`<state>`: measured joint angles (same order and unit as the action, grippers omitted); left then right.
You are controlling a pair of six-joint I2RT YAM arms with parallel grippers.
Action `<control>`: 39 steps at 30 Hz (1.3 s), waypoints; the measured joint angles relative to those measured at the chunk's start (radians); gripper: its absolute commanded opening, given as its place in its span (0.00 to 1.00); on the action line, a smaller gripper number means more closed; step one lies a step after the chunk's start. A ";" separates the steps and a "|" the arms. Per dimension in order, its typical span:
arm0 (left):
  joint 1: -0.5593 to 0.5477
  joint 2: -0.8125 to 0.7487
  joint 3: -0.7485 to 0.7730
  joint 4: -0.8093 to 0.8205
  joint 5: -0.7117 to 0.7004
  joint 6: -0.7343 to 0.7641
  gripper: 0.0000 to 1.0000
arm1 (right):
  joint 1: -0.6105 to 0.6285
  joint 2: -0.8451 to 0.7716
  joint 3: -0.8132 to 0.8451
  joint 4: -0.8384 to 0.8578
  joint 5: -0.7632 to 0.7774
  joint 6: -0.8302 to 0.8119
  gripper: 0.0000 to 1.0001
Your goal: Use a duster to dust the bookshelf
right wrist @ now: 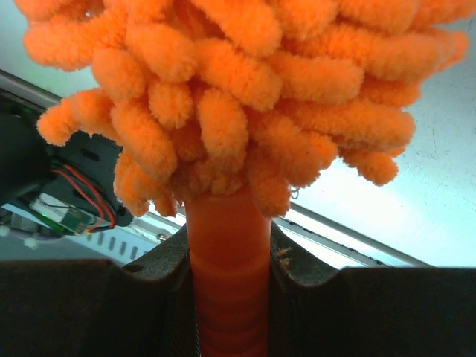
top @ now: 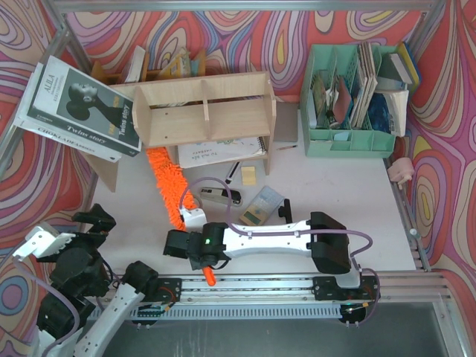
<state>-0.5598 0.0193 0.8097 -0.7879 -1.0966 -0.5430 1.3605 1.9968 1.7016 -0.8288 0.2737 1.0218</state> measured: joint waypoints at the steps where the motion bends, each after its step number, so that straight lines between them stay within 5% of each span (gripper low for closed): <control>1: 0.000 0.000 0.000 0.000 0.000 0.000 0.98 | -0.008 0.000 -0.022 0.014 -0.024 -0.004 0.00; 11: 0.000 0.000 0.000 0.000 0.000 0.000 0.98 | -0.045 0.000 -0.042 0.041 -0.123 -0.011 0.00; 27: 0.001 0.034 0.002 0.004 0.066 -0.004 0.98 | 0.059 -0.069 -0.006 -0.018 0.085 0.040 0.00; 39: 0.002 0.052 0.002 -0.011 0.136 -0.037 0.98 | -0.035 -0.071 -0.084 0.052 -0.082 -0.014 0.00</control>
<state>-0.5579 0.0711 0.8120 -0.7994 -0.9607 -0.5804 1.3254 1.9255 1.6176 -0.7769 0.1921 1.0077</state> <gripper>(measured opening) 0.984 0.339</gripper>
